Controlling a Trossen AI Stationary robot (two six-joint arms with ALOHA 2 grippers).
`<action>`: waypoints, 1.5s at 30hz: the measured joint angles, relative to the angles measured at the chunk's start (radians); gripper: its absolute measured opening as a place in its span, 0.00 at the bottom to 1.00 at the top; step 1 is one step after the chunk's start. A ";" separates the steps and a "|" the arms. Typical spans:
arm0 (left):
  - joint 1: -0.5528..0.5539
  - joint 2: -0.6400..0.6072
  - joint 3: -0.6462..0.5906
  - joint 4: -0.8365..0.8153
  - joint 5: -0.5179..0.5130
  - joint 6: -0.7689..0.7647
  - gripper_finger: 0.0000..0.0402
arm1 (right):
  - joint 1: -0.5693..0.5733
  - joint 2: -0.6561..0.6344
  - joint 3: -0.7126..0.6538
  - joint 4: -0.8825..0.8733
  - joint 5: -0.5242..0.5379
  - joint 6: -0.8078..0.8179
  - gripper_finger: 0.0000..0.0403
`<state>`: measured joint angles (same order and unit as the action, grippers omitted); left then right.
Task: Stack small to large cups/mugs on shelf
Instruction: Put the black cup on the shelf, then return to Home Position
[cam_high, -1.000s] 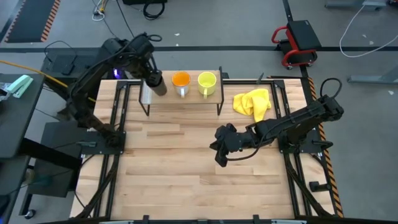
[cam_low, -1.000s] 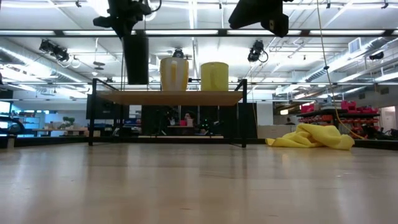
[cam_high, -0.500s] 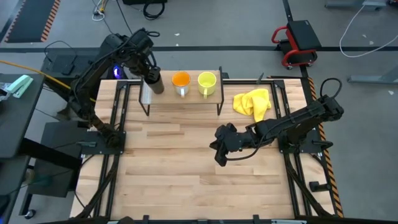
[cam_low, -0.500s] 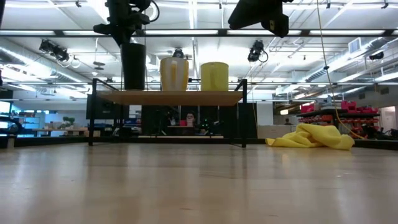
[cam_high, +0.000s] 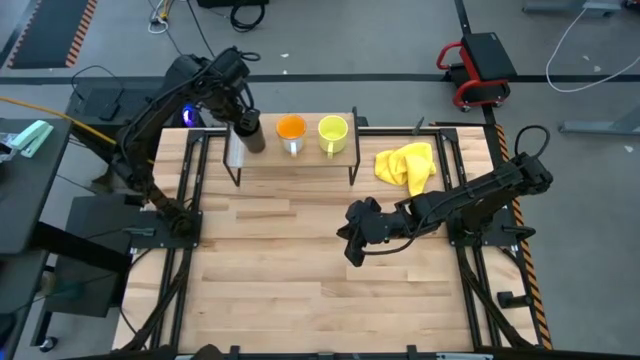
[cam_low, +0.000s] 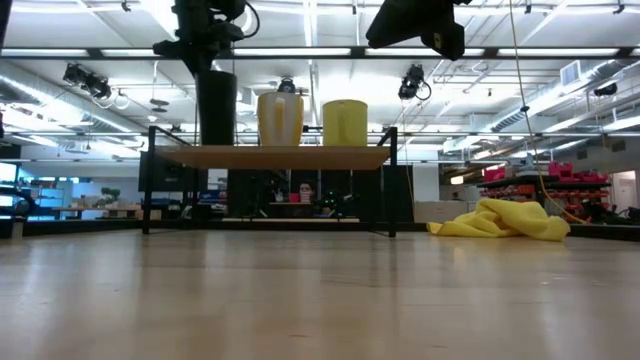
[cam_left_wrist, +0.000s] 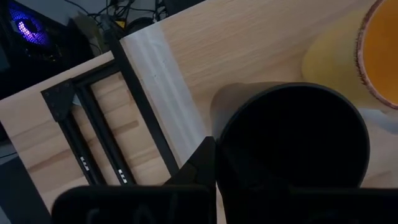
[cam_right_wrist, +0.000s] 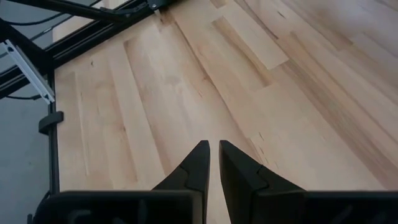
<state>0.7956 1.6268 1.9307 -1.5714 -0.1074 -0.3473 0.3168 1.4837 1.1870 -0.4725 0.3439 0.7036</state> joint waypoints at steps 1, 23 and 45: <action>0.000 0.003 0.000 0.000 0.000 0.000 0.02 | 0.000 0.000 0.000 0.000 0.000 0.000 0.11; 0.000 0.037 -0.001 0.002 -0.001 0.030 0.10 | 0.000 0.000 0.000 0.000 0.019 0.003 0.11; 0.010 0.032 -0.001 0.003 -0.001 0.030 0.33 | 0.001 0.000 0.000 0.000 0.019 0.008 0.11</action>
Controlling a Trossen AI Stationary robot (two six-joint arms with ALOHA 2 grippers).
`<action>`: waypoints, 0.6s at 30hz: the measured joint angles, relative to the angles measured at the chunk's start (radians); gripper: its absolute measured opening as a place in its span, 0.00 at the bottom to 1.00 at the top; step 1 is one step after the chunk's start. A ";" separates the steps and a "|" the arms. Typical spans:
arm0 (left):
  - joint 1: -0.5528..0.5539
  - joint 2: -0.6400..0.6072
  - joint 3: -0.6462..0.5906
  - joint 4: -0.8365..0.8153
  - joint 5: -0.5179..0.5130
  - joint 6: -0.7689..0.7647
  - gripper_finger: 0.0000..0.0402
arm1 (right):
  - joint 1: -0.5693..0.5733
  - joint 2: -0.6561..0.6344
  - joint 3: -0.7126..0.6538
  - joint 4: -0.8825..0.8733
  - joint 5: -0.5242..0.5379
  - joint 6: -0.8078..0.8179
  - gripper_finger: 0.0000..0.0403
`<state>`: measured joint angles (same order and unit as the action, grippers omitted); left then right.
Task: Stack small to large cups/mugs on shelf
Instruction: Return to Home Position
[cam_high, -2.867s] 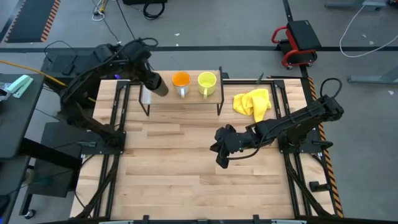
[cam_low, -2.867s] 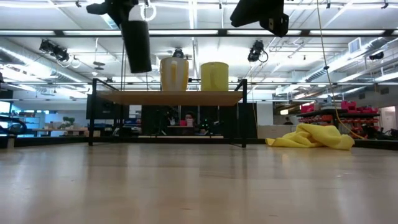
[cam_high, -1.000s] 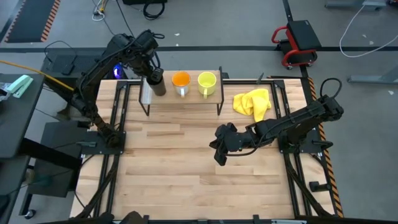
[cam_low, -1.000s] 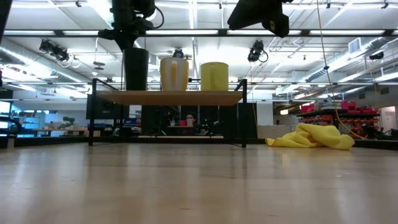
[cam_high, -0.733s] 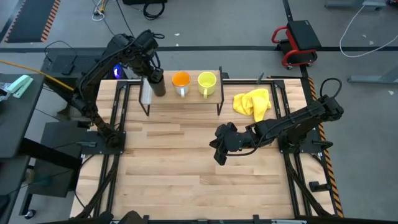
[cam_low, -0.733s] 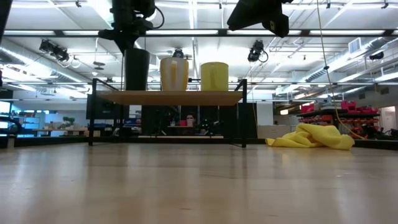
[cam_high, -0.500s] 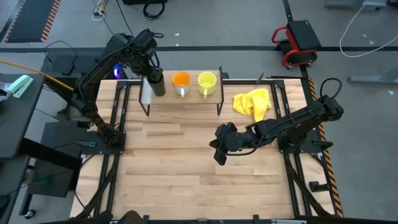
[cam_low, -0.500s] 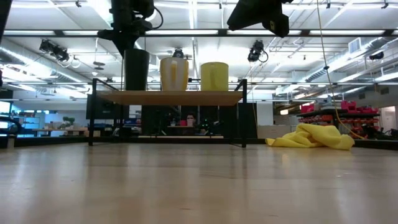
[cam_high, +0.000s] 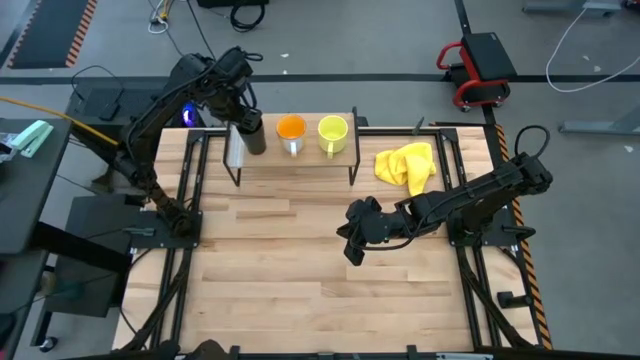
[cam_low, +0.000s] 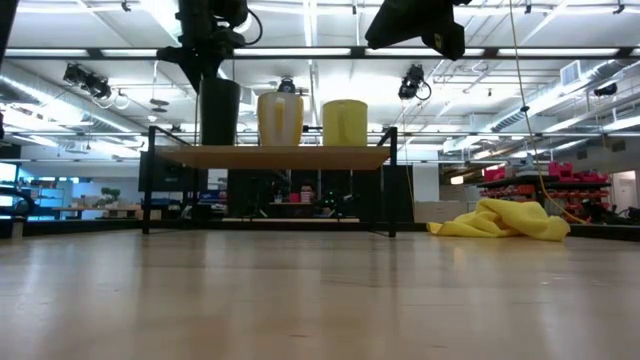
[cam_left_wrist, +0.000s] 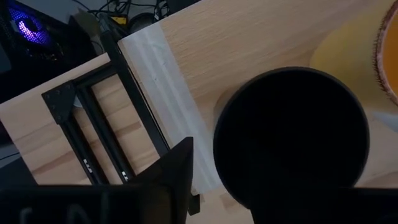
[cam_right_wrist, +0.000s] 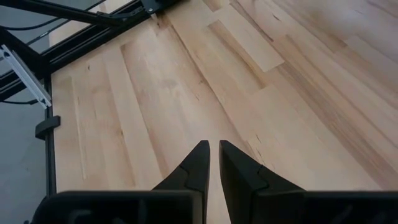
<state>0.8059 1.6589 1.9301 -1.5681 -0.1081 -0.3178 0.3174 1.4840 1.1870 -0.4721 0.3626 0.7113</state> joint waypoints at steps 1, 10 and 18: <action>0.000 -0.004 0.000 0.001 0.000 0.000 0.34 | 0.000 0.000 0.000 0.000 0.000 0.000 0.11; 0.000 -0.074 0.000 0.000 0.000 -0.011 0.38 | 0.000 0.000 0.000 0.000 0.000 0.000 0.11; -0.038 -0.202 0.000 -0.002 0.000 -0.044 0.37 | 0.000 0.000 0.000 0.000 0.000 -0.006 0.11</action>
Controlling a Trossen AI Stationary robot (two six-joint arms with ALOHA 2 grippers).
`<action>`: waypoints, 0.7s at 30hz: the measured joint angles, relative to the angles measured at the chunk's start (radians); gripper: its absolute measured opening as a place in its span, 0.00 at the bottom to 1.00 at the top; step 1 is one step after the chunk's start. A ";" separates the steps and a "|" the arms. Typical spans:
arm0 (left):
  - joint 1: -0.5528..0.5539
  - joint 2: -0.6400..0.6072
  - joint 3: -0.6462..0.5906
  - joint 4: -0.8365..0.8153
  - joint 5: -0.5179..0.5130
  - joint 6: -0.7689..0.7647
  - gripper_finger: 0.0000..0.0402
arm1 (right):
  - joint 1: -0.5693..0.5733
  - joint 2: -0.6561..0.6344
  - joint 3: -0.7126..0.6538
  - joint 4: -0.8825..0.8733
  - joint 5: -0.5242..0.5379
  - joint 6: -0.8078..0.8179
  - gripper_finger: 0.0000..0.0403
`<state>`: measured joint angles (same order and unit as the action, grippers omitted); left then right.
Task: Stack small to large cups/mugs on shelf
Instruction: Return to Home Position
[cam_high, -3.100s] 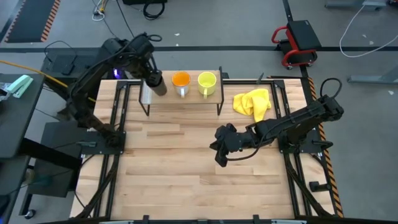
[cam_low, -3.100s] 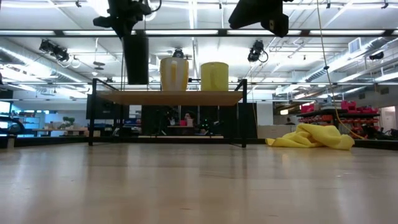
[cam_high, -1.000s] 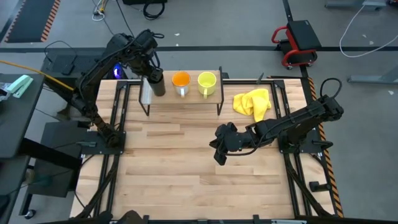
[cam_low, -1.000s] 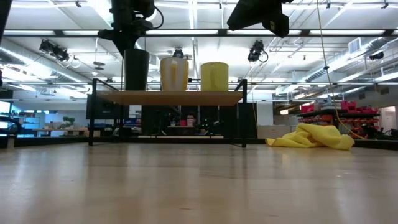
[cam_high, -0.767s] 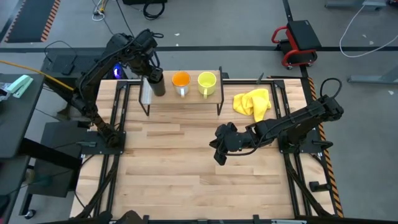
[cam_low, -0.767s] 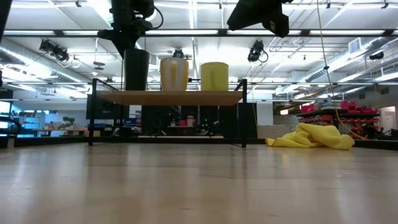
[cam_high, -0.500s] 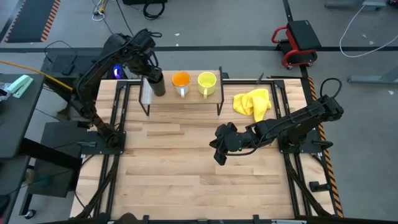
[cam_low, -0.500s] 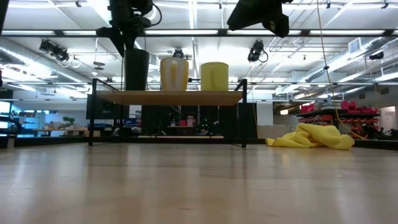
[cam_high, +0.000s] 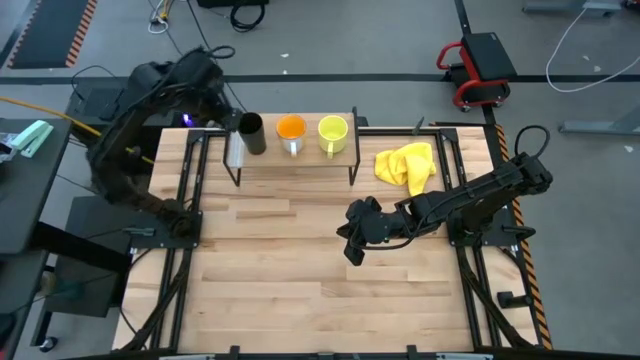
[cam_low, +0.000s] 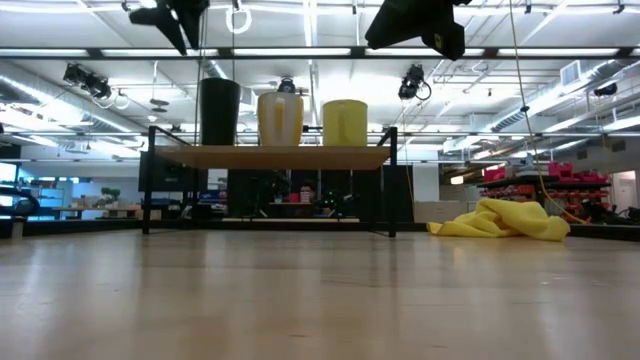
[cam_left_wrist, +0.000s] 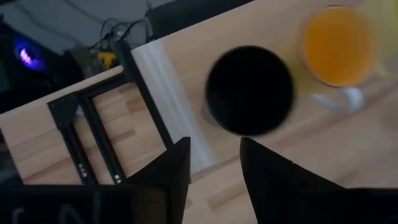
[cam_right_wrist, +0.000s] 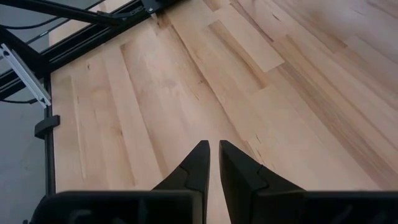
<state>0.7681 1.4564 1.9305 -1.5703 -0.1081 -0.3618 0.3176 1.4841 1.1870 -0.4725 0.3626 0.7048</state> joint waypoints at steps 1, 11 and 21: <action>-0.011 -0.020 0.000 0.000 0.000 -0.008 0.36 | 0.000 0.000 0.000 0.000 0.000 0.000 0.11; -0.185 -0.233 0.000 0.001 -0.008 -0.138 0.35 | 0.000 0.000 0.000 0.000 0.000 0.007 0.11; -0.348 -0.329 0.001 0.009 -0.052 -0.286 0.36 | 0.000 0.000 0.000 -0.001 -0.007 0.049 0.11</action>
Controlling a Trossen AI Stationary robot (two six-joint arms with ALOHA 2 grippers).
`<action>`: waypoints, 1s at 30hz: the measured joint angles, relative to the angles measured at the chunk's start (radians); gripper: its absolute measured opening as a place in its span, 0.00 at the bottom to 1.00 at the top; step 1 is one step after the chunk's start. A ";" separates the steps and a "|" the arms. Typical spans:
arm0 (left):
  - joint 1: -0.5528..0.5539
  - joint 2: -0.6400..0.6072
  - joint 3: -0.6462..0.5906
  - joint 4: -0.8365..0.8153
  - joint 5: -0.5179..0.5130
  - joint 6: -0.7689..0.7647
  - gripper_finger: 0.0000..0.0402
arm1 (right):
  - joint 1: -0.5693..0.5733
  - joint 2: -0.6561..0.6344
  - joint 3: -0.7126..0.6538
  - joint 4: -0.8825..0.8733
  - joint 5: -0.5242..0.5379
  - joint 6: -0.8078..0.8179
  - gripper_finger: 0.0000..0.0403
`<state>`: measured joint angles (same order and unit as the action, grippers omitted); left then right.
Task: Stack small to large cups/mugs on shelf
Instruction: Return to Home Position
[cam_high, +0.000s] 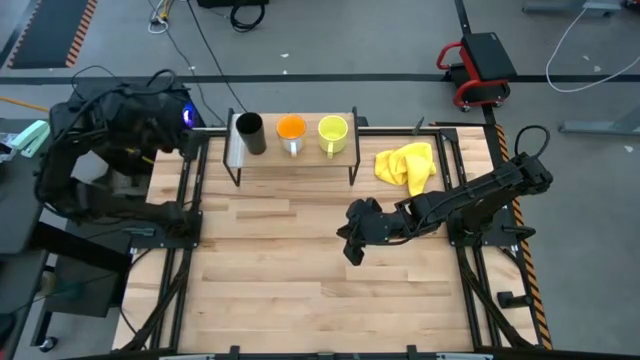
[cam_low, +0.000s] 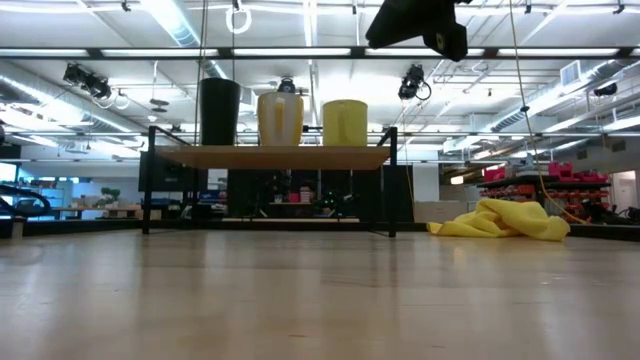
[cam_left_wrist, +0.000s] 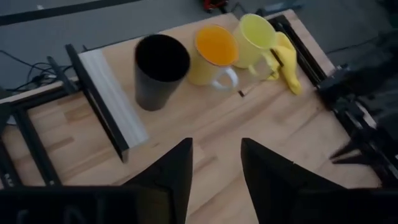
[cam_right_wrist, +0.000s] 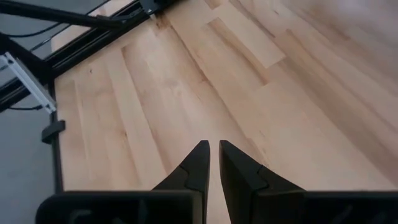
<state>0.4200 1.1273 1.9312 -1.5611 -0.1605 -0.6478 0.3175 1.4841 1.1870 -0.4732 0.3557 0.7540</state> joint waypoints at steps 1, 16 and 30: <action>-0.010 -0.001 0.000 -0.001 0.000 -0.003 0.35 | 0.000 0.000 0.000 0.000 -0.009 0.003 0.11; -0.357 -0.194 -0.506 0.478 -0.132 0.007 0.36 | 0.123 -0.096 0.000 0.129 -0.026 -0.032 0.11; -0.537 -0.454 -0.871 0.800 -0.246 -0.020 0.34 | 0.188 -0.607 -0.347 0.609 0.075 -0.268 0.11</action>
<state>-0.1172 0.6736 1.0603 -0.7614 -0.4065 -0.6674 0.5059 0.8766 0.8397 0.1356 0.4304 0.4858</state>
